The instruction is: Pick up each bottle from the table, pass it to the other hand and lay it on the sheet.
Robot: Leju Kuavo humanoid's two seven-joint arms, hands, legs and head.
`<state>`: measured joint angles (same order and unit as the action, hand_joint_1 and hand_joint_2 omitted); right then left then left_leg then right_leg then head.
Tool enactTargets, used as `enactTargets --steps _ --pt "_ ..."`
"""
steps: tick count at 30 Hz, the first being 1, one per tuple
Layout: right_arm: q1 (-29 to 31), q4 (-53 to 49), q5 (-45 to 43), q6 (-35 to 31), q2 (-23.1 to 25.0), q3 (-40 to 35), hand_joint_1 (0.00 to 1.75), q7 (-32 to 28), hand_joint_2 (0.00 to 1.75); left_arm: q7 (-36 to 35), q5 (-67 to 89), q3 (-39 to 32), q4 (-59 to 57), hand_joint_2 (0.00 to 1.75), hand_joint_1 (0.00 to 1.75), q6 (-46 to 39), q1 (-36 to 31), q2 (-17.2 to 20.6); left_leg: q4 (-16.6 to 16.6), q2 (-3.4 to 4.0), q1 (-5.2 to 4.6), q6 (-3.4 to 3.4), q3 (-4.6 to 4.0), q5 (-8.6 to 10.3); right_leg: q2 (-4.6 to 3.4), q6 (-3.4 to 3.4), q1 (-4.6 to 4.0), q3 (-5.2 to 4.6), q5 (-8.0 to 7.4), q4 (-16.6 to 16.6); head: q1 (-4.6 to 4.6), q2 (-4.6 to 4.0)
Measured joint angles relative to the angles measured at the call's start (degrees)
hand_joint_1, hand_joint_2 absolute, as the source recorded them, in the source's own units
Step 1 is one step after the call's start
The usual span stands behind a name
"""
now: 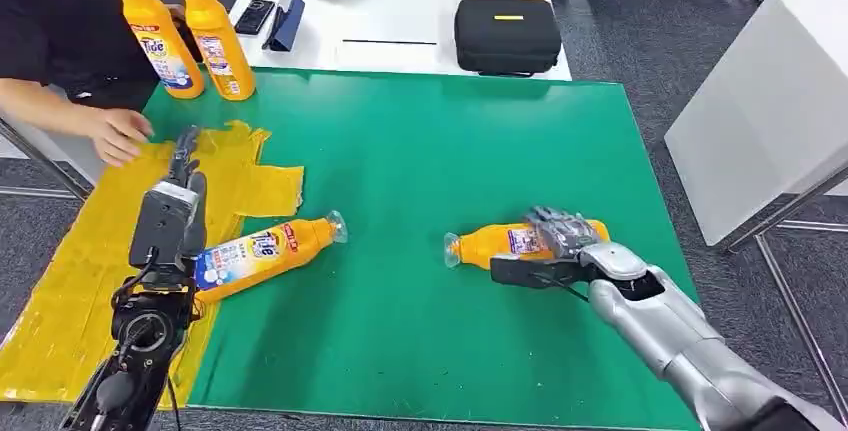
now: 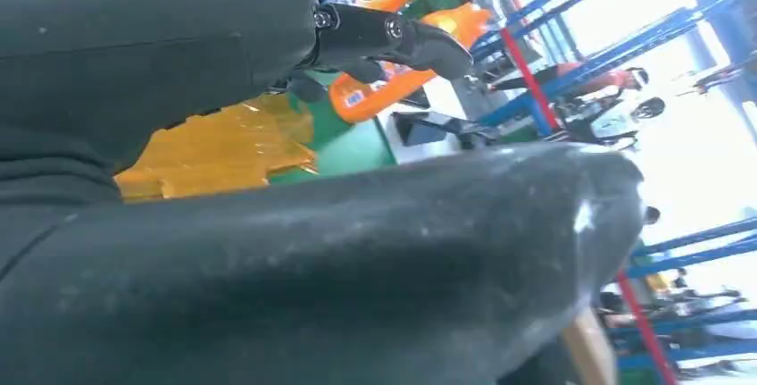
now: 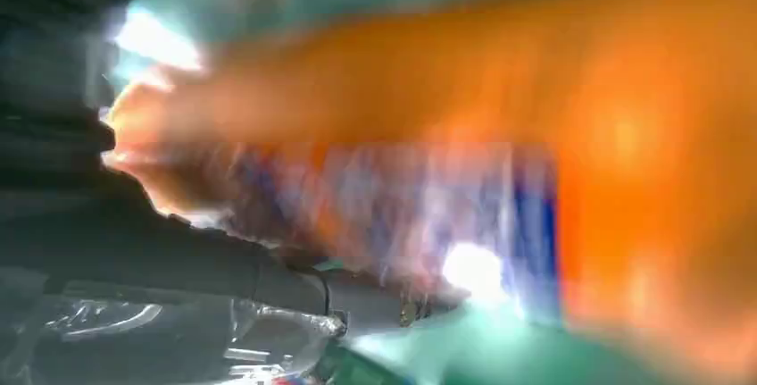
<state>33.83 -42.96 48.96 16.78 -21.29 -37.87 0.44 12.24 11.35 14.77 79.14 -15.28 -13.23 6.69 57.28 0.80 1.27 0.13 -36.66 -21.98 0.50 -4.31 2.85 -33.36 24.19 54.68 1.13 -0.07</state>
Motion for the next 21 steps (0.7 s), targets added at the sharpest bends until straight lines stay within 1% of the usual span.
enactTargets --steps 2,3,4,9,11,13,14,16,18,21 --pt "1.4 2.6 -0.6 2.0 0.4 -1.3 0.0 -0.8 1.75 0.7 -1.5 0.5 0.1 0.0 0.0 -0.4 -0.4 0.2 0.0 0.03 0.0 0.0 0.05 0.0 -0.03 0.0 0.0 0.02 0.0 0.0 -0.02 0.0" --pt "2.1 3.7 -0.8 2.6 0.5 -1.9 1.13 -1.1 1.75 0.9 -2.0 0.8 0.1 0.0 0.0 -0.4 -0.7 0.2 0.0 0.03 0.0 0.0 0.11 -0.01 -0.03 0.0 0.0 0.06 0.0 0.0 0.02 0.0" --pt "2.6 4.6 -1.0 2.8 0.7 -2.3 1.75 -1.2 1.75 1.0 -2.2 1.1 0.1 0.0 0.0 -0.4 -1.0 0.2 0.0 0.02 0.0 -0.01 0.17 -0.01 -0.02 0.01 0.0 0.12 0.01 0.0 -0.02 0.0" --pt "4.2 7.8 -1.6 4.3 1.3 -4.3 1.75 -2.0 1.75 1.4 -3.7 1.7 0.2 0.0 0.0 -1.3 -1.6 0.4 0.0 0.03 0.02 -0.01 0.39 -0.02 -0.06 0.01 -0.01 0.3 0.01 0.0 0.02 0.0" --pt "4.9 8.9 -1.9 4.1 1.8 -4.8 1.75 -2.0 1.75 1.6 -4.7 1.9 0.2 0.0 0.0 -1.7 -1.6 0.5 0.0 0.03 0.02 0.0 0.43 0.01 -0.06 0.02 -0.01 0.38 0.0 0.0 0.02 0.0" --pt "6.0 10.4 -2.7 2.5 2.9 -5.4 1.75 -1.1 1.75 1.3 -7.9 1.9 0.2 0.0 0.0 -0.7 -1.3 0.7 0.0 0.04 0.02 0.02 0.45 0.07 -0.09 -0.01 -0.02 0.4 -0.08 0.0 0.02 0.0" --pt "6.3 11.2 -3.7 1.3 3.6 -5.5 1.75 -0.6 1.75 0.7 -11.2 1.9 0.2 1.75 0.0 1.1 -1.1 0.9 0.0 0.06 0.02 -0.01 0.45 0.09 -0.11 0.09 -0.01 0.39 -0.16 0.0 -0.02 0.0" --pt "6.3 11.7 -7.8 -1.0 4.9 -5.1 1.75 -0.4 1.75 -0.7 -18.8 1.9 0.1 1.75 0.0 5.8 -0.6 0.9 0.0 0.06 0.01 0.0 0.4 0.16 -0.11 0.06 -0.01 0.34 -0.19 0.0 0.0 0.0" --pt "6.3 11.7 -13.7 -1.5 6.4 -3.4 1.75 -1.4 1.75 -1.8 -25.9 1.9 0.0 1.75 0.0 10.4 -0.1 0.9 0.0 0.06 0.02 -0.01 0.33 0.21 -0.12 0.02 -0.02 0.27 -0.25 0.0 0.0 0.0" --pt "4.9 8.5 -22.9 -1.9 8.4 0.0 1.75 -2.6 1.75 -2.9 -31.5 1.9 -0.4 1.75 0.0 13.1 0.4 0.9 0.0 0.07 0.03 -0.03 0.3 0.24 -0.12 0.02 -0.03 0.23 -0.25 0.0 0.0 0.0"
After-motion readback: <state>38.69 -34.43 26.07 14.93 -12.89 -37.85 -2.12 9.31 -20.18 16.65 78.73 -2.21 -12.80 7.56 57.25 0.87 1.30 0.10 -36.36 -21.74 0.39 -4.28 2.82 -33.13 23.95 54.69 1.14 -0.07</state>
